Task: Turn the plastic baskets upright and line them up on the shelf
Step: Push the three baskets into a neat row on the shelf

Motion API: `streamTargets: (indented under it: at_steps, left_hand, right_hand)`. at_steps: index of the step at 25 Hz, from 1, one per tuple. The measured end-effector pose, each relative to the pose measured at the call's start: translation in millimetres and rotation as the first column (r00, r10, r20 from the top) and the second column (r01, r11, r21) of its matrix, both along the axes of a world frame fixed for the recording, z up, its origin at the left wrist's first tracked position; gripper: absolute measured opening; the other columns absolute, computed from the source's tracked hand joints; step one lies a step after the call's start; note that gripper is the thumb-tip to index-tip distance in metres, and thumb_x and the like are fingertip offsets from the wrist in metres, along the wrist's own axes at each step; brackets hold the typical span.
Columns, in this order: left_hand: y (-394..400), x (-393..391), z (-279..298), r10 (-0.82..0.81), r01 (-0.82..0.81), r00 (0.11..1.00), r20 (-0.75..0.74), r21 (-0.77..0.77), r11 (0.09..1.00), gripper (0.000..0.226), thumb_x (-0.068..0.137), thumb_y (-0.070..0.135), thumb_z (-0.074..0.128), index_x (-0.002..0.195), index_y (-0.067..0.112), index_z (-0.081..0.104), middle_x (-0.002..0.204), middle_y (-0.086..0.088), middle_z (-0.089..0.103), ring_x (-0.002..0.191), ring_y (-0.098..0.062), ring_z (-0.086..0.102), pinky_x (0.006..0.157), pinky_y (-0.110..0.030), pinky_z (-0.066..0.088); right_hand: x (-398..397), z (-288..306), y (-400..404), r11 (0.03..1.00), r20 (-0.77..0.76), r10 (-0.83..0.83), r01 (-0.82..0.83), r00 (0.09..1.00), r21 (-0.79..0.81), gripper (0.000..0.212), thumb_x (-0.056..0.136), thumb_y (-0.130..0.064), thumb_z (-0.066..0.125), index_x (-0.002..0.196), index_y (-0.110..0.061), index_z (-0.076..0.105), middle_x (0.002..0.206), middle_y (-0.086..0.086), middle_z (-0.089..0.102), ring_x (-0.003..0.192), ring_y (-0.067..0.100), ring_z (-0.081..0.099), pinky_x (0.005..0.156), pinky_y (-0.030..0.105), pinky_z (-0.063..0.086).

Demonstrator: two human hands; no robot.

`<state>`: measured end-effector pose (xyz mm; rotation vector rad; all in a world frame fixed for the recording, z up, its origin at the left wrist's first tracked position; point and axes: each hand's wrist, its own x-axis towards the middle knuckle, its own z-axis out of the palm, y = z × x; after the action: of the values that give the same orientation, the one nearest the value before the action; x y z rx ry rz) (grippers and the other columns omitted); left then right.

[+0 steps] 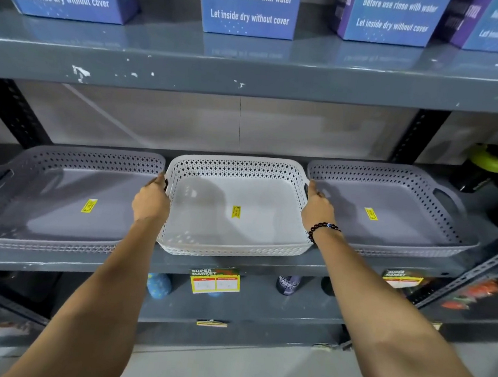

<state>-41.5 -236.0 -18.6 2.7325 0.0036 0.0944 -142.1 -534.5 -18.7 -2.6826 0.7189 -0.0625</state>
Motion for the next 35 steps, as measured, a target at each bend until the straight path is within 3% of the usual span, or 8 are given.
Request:
streamTargets:
  at_steps: [3,17,27,35]
  left_hand:
    - [0.5,-4.0,-0.2,0.000,-0.001,1.000,-0.005,-0.029,1.000,0.056,0.094,-0.004,0.032,0.147,0.016,0.035,0.119,-0.026,0.061,0.104,-0.044,0.059,0.082,-0.046,0.050]
    - [-0.6,-17.2,4.2,0.017,-0.017,1.000,-0.013,-0.029,0.999,0.058,0.094,-0.006,0.030,0.146,0.016,0.034,0.119,-0.025,0.062,0.104,-0.042,0.060,0.084,-0.046,0.051]
    - [-1.2,-17.5,7.7,0.019,-0.018,1.000,0.017,-0.051,0.999,0.044,0.097,0.000,0.032,0.137,0.011,0.046,0.114,-0.026,0.065,0.101,-0.041,0.061,0.079,-0.044,0.050]
    - [-0.1,-11.8,5.8,0.017,-0.017,1.000,0.009,-0.061,0.998,0.050,0.096,0.000,0.030,0.142,0.016,0.043,0.115,-0.027,0.064,0.103,-0.043,0.060,0.084,-0.045,0.050]
  right_hand:
    - [-3.9,0.4,-0.1,1.000,-0.001,-0.012,0.012,1.000,0.015,0.072,0.090,0.008,0.033,0.153,-0.017,0.007,0.132,0.026,0.048,0.111,0.039,0.057,0.086,0.039,0.050]
    - [-8.9,-2.0,-0.9,0.999,0.005,-0.016,0.016,1.000,0.047,0.071,0.093,0.006,0.033,0.153,-0.017,0.004,0.135,0.025,0.046,0.119,0.041,0.051,0.095,0.043,0.047]
    - [-5.7,-2.1,0.4,0.999,0.008,-0.047,0.047,0.999,0.028,0.070,0.092,0.007,0.034,0.153,-0.017,0.008,0.115,0.027,0.060,0.109,0.040,0.058,0.086,0.042,0.051]
    - [-4.1,1.0,3.0,0.999,0.008,-0.040,0.040,0.999,0.007,0.067,0.093,0.006,0.032,0.153,-0.013,0.009,0.118,0.028,0.058,0.110,0.041,0.058,0.086,0.043,0.051]
